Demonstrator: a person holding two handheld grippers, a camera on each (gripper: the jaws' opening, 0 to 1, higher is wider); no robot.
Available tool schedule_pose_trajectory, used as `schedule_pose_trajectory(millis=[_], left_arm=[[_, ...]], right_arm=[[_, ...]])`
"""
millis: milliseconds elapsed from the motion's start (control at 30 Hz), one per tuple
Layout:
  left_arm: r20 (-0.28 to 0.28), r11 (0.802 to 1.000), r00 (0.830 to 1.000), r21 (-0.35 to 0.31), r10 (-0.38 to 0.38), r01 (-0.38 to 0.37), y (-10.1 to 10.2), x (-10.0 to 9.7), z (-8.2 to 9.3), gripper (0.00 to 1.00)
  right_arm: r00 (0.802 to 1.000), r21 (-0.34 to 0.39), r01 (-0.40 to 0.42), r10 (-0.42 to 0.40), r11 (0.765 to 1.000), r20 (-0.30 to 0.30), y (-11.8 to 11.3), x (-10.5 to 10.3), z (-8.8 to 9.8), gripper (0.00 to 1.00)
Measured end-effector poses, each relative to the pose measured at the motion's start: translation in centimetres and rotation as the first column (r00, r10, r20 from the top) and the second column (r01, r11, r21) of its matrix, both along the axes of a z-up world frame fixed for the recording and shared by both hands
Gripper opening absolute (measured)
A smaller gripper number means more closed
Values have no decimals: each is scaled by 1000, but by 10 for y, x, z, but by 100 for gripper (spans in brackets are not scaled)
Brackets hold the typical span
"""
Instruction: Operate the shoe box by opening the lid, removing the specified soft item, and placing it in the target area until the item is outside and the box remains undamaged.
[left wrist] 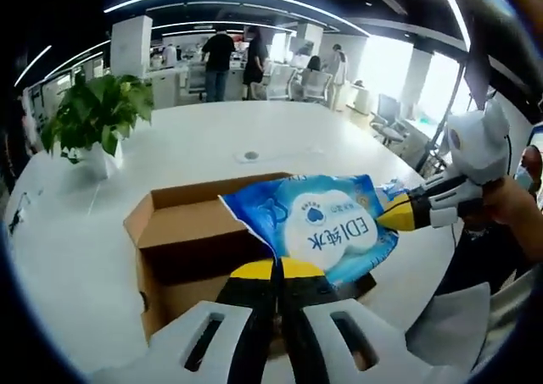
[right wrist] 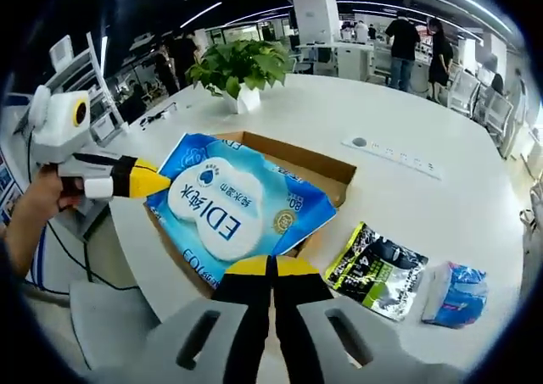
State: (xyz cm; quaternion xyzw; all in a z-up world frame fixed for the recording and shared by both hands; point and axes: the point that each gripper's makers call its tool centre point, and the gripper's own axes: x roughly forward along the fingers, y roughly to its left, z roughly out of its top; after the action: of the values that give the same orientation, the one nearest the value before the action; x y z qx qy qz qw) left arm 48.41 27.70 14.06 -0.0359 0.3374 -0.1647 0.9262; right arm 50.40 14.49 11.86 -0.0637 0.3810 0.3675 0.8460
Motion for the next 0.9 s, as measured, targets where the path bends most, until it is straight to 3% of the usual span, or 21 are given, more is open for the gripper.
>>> schedule_pose_trajectory(millis=[367,900], left_arm=[[1,998,998,-18,-56,56,-30,5,1,0],[-12,992,993,-47,-118,117,-77,13,-10,0]], right_arm=[[998,2,52,-52,999,-20,-33,0,2,0],[993,-34,106,-108,994,-39,-81,2,-8,0]])
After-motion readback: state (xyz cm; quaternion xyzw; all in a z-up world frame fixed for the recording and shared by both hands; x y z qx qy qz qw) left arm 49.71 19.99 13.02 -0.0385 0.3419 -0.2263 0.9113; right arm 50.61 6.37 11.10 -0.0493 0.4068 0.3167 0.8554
